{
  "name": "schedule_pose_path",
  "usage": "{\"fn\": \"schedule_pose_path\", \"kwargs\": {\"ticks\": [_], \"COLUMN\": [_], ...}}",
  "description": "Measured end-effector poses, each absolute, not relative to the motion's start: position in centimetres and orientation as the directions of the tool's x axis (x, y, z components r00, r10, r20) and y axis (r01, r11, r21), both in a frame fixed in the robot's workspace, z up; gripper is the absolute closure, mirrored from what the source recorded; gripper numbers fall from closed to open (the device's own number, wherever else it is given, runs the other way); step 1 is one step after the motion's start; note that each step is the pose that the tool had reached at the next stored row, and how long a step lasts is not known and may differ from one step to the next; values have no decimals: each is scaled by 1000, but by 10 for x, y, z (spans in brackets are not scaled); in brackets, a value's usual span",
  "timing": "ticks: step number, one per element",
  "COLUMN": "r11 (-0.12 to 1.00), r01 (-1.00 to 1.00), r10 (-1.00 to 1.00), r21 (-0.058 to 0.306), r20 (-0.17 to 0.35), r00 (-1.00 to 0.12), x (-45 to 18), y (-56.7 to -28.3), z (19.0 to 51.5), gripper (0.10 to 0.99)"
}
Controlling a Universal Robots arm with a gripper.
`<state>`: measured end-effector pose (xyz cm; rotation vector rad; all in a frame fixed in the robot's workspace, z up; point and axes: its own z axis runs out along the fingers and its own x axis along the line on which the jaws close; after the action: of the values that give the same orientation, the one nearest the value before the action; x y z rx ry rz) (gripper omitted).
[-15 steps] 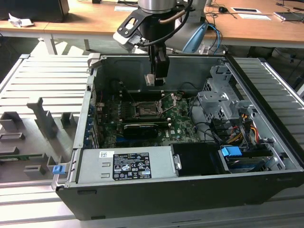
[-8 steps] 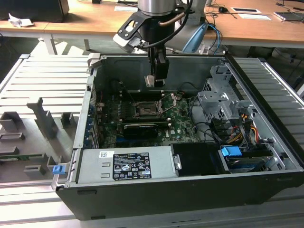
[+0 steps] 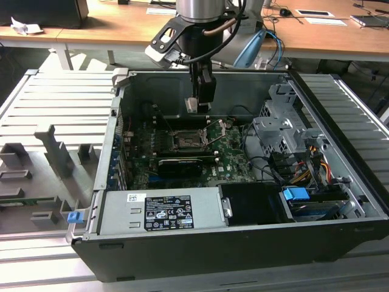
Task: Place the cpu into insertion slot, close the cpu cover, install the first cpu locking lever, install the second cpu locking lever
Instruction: 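Place the cpu into insertion slot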
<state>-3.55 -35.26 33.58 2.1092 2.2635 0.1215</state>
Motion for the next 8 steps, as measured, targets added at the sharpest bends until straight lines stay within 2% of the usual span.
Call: {"fn": "schedule_pose_path", "kwargs": {"ticks": [8], "r11": [69], "r01": [994], "r10": [997], "r21": [88], "r20": [20], "r00": [-71], "x": [-36], "y": [-353], "z": [333], "gripper": [557]}}
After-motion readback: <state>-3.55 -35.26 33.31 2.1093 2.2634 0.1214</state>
